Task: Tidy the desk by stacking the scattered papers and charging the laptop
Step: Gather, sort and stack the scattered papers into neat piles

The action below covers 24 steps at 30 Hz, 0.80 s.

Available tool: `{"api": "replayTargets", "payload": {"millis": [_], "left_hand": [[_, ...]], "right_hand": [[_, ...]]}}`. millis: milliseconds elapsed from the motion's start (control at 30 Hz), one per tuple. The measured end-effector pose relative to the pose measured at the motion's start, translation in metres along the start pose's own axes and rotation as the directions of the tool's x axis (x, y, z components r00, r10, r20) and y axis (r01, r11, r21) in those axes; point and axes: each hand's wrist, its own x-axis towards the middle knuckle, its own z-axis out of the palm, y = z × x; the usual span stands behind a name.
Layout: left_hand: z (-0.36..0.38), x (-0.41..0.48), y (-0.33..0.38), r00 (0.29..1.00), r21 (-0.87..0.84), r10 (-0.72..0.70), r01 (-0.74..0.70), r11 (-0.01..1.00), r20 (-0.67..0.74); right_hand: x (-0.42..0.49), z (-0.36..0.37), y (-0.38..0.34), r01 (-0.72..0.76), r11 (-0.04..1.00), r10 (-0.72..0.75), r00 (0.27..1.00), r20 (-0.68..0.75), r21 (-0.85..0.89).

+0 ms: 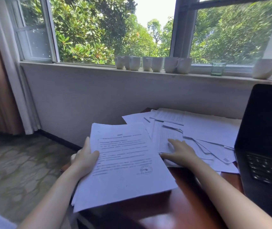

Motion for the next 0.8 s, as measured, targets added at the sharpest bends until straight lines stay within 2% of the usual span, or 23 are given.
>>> {"api": "replayTargets", "payload": {"millis": [167,500,567,667,733,800], "left_hand": [[0.001,0.0,-0.004,1.0,0.022,0.027,-0.027,0.999,-0.006],[-0.002,-0.004,-0.002,0.998,-0.024,0.065,-0.065,0.998,0.014],[-0.002,-0.004,-0.002,0.997,-0.024,0.074,-0.074,0.997,0.012],[-0.003,-0.005,-0.001,0.997,-0.021,0.075,-0.075,0.997,0.002],[-0.004,-0.008,0.002,0.998,-0.038,0.065,-0.064,0.997,0.008],[-0.005,-0.008,0.004,0.999,-0.056,0.051,-0.05,0.997,0.01]], "right_hand": [[0.003,-0.001,-0.012,-0.032,0.999,0.028,0.995,-0.097,-0.04],[0.009,-0.009,-0.002,0.111,0.914,-0.201,0.959,-0.198,-0.39],[0.011,-0.009,0.007,0.068,0.937,-0.155,0.96,-0.234,-0.341],[0.008,-0.009,0.014,-0.029,0.979,-0.048,0.93,-0.364,-0.204],[0.006,-0.011,0.016,-0.032,0.994,-0.026,0.866,-0.499,-0.108],[0.004,-0.014,0.013,0.033,0.999,-0.051,0.766,-0.641,-0.04]]}}
